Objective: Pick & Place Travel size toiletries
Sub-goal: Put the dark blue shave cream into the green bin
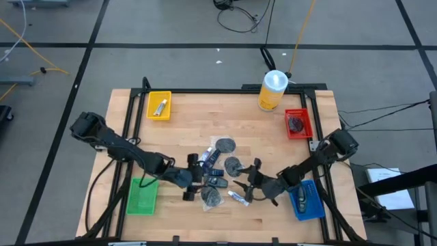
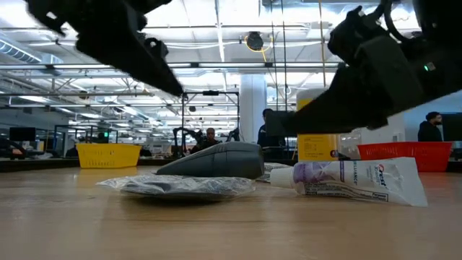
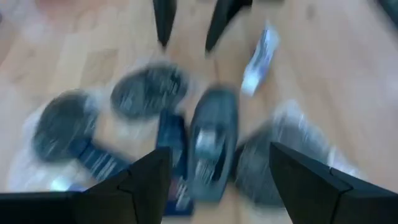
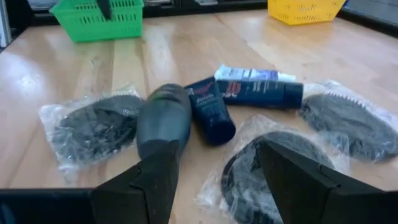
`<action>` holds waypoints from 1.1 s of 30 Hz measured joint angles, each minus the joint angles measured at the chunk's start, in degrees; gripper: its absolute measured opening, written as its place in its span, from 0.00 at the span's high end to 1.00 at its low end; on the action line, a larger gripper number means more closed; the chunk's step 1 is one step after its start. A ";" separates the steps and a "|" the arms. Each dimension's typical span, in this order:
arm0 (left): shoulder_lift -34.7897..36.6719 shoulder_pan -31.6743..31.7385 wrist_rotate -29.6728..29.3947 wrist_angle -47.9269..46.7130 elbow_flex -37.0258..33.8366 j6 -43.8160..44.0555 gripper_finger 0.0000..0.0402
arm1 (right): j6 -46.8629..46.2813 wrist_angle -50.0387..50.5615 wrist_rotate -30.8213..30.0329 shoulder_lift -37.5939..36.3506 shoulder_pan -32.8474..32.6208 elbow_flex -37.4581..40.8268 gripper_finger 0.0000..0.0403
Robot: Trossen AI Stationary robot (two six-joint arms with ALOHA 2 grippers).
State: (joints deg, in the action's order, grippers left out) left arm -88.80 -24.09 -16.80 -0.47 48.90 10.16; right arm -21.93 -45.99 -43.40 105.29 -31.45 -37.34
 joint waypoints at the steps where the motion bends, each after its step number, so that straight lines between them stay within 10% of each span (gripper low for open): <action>1: -0.88 0.32 0.32 3.78 0.02 0.65 0.35 | -0.10 -0.03 0.01 -0.01 -0.05 0.00 0.47; 33: -19.90 3.73 6.30 24.19 0.02 -6.68 0.35 | 4.49 -0.49 -0.07 -2.11 -0.88 -0.02 0.47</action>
State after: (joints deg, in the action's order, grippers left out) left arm -108.71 -20.36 -10.50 23.72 48.93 3.48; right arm -17.45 -46.48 -43.46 103.18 -32.34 -37.36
